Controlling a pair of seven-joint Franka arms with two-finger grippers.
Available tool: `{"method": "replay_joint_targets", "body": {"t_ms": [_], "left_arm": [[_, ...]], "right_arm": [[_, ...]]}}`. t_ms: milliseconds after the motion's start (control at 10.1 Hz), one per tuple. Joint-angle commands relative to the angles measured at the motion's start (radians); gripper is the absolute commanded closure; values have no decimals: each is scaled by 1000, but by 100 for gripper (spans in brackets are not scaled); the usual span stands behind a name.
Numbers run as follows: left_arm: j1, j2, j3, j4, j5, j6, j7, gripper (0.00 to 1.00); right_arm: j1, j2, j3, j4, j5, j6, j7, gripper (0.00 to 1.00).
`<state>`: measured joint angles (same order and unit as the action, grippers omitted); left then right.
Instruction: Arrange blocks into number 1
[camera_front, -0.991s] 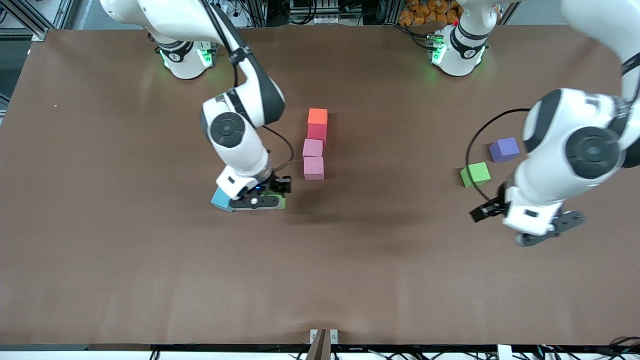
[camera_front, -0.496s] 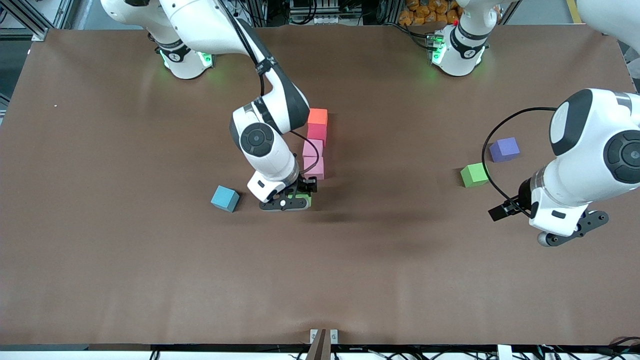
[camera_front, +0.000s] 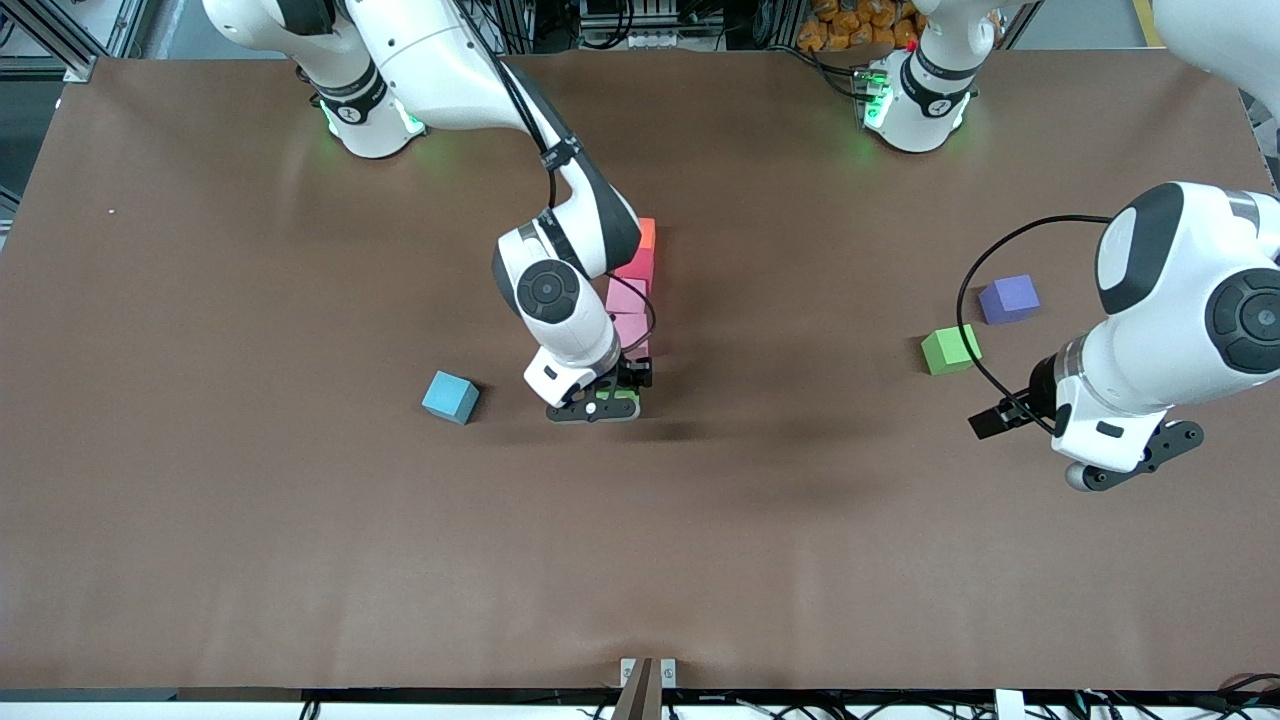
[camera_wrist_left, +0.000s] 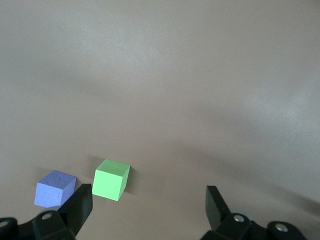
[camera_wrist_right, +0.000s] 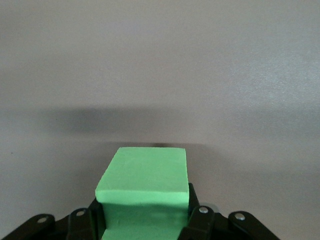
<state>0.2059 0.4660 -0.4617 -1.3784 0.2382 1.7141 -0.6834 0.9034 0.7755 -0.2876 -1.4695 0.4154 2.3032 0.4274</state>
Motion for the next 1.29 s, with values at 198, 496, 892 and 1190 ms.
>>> {"method": "replay_joint_targets", "body": {"t_ms": [198, 496, 892, 1190], "left_arm": [[26, -94, -5, -71, -91, -10, 30, 0], [24, -222, -5, -224, -96, -8, 35, 0], [-48, -305, 87, -294, -138, -8, 127, 0], [-51, -343, 101, -310, -172, -10, 183, 0]], "right_arm": [[15, 25, -12, 32, 46, -16, -4, 40], [14, 31, 16, 12, 45, -21, -1, 40], [14, 31, 25, 6, 43, -85, 2, 40], [14, 30, 25, 6, 43, -93, 2, 40]]}}
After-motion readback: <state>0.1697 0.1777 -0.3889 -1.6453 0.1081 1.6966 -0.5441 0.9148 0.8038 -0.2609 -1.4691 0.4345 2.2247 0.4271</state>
